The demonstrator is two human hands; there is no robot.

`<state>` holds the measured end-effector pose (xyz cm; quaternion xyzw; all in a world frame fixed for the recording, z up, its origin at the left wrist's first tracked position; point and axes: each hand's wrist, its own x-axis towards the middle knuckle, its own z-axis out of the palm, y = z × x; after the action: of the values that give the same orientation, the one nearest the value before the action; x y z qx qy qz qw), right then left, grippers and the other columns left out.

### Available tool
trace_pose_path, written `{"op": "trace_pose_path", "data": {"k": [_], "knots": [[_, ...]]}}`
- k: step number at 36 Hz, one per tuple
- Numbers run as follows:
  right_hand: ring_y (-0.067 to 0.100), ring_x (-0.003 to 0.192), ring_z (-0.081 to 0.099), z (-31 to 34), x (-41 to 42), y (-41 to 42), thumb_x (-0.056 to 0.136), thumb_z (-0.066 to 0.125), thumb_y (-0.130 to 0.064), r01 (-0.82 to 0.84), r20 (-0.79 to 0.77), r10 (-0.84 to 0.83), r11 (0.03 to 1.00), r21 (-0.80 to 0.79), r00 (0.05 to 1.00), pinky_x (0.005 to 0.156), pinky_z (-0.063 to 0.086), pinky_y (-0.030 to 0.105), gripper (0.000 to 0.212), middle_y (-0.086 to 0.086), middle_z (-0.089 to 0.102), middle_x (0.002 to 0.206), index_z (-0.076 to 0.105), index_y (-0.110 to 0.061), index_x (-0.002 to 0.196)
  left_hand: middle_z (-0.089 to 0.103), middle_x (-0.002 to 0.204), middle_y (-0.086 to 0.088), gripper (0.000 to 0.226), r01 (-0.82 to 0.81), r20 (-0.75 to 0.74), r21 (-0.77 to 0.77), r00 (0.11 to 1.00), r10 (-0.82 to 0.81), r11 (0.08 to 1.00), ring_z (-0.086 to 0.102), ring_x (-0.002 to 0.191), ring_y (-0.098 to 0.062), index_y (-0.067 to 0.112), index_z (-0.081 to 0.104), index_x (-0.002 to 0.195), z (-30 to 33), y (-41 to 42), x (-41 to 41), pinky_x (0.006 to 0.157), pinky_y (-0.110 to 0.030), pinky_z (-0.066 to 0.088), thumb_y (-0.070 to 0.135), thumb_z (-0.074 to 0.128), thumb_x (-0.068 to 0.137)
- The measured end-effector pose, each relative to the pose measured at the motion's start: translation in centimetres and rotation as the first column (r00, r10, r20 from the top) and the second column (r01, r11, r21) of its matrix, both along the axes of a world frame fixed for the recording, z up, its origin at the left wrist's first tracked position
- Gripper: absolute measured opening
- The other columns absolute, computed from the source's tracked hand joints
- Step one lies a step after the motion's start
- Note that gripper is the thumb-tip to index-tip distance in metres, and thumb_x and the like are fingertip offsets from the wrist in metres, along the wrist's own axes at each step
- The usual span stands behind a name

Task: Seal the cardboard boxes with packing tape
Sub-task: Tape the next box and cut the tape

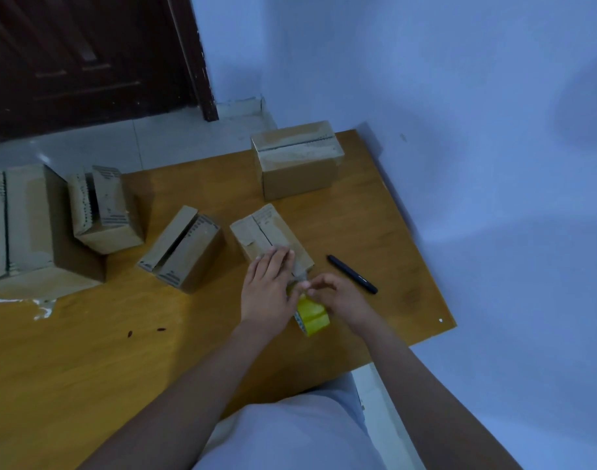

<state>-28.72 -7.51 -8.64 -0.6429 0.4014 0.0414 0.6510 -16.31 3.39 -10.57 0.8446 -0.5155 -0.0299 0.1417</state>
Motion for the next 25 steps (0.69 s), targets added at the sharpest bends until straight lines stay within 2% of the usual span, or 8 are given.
{"op": "trace_pose_path", "data": {"k": [3, 7, 15, 18, 20, 22, 24, 25], "knots": [[0.007, 0.071, 0.057, 0.1, 0.0, 0.3, 0.088, 0.064, -0.014, 0.020, 0.001, -0.020, 1.000, 0.024, 1.000, 0.057, 0.044, 0.020, 0.007, -0.003, 0.060, 0.085, 0.060, -0.019, 0.085, 0.058, 0.131, -0.005, 0.056, -0.040, -0.007, -0.034, 0.999, 0.040, 0.999, 0.047, 0.125, -0.023, 0.009, 0.062, 0.125, 0.1, -0.4, 0.0, 0.106, -0.034, 0.023, 0.046, 0.036, 0.091], [0.011, 0.070, 0.055, 0.2, -0.8, 1.2, 0.086, 0.065, -0.008, 0.043, 0.007, -0.043, 0.999, -0.021, 0.999, 0.057, 0.045, 0.019, 0.009, 0.001, 0.058, 0.080, 0.061, -0.016, 0.084, 0.060, 0.127, -0.003, 0.052, -0.063, -0.010, -0.072, 0.998, 0.062, 0.995, 0.050, 0.122, -0.022, 0.010, 0.065, 0.121, -0.1, -0.7, -0.2, 0.104, -0.037, 0.033, 0.042, 0.038, 0.090], [0.006, 0.073, 0.059, -0.2, -2.6, 2.1, 0.085, 0.067, -0.009, 0.251, 0.006, -0.251, 0.965, -0.080, 0.968, 0.064, 0.046, 0.019, 0.008, -0.005, 0.063, 0.078, 0.068, -0.017, 0.082, 0.063, 0.122, -0.009, 0.049, 0.043, 0.143, -0.104, 0.989, -0.028, 0.994, 0.042, 0.120, -0.023, 0.007, 0.065, 0.119, -1.1, -0.3, 0.7, 0.098, -0.038, 0.032, 0.040, 0.043, 0.089], [-0.001, 0.070, 0.057, 0.3, -2.6, 1.8, 0.086, 0.066, -0.009, 0.245, 0.010, -0.246, 0.957, -0.154, 0.969, 0.063, 0.043, 0.011, 0.010, -0.008, 0.062, 0.077, 0.067, -0.018, 0.082, 0.063, 0.121, -0.009, 0.048, 0.029, 0.141, -0.056, 0.990, -0.021, 0.998, 0.042, 0.119, -0.023, 0.006, 0.065, 0.119, -0.8, -0.5, 0.4, 0.095, -0.039, 0.034, 0.039, 0.045, 0.089], [-0.001, 0.071, 0.056, 0.6, -2.7, 1.5, 0.086, 0.064, -0.009, 0.241, 0.022, -0.241, 0.948, -0.207, 0.970, 0.063, 0.041, 0.010, 0.011, -0.008, 0.062, 0.077, 0.067, -0.018, 0.081, 0.062, 0.121, -0.010, 0.047, 0.022, 0.133, 0.005, 0.991, -0.022, 1.000, 0.043, 0.117, -0.023, 0.006, 0.065, 0.120, -0.4, -0.5, 0.2, 0.092, -0.039, 0.039, 0.038, 0.059, 0.086], [0.003, 0.074, 0.056, 1.0, -2.9, 0.9, 0.087, 0.063, -0.008, 0.245, 0.034, -0.245, 0.937, -0.248, 0.969, 0.065, 0.041, 0.014, 0.011, -0.007, 0.061, 0.078, 0.065, -0.017, 0.081, 0.061, 0.121, -0.011, 0.060, 0.000, 0.077, 0.119, 0.997, -0.009, 0.993, 0.047, 0.114, -0.026, 0.005, 0.063, 0.121, 0.4, -0.6, -0.4, 0.085, -0.041, 0.046, 0.038, 0.076, 0.073], [0.007, 0.075, 0.057, 1.4, -3.1, 0.3, 0.087, 0.063, -0.008, 0.244, 0.025, -0.247, 0.928, -0.282, 0.969, 0.068, 0.043, 0.020, 0.012, -0.006, 0.062, 0.078, 0.065, -0.018, 0.079, 0.058, 0.124, -0.012, 0.072, -0.035, 0.044, 0.218, 0.999, 0.026, 0.975, 0.053, 0.112, -0.027, 0.004, 0.057, 0.128, 1.8, -0.6, -1.2, 0.085, -0.040, 0.046, 0.045, 0.075, 0.071], [0.008, 0.076, 0.057, 1.6, -3.3, -0.1, 0.087, 0.063, -0.009, 0.244, 0.012, -0.252, 0.924, -0.296, 0.968, 0.070, 0.044, 0.024, 0.014, -0.006, 0.063, 0.078, 0.065, -0.020, 0.078, 0.053, 0.129, -0.012, 0.075, -0.049, 0.038, 0.249, 0.998, 0.041, 0.967, 0.051, 0.115, -0.028, 0.004, 0.050, 0.135, 2.6, -0.6, -1.6, 0.090, -0.040, 0.043, 0.050, 0.067, 0.078]]}}
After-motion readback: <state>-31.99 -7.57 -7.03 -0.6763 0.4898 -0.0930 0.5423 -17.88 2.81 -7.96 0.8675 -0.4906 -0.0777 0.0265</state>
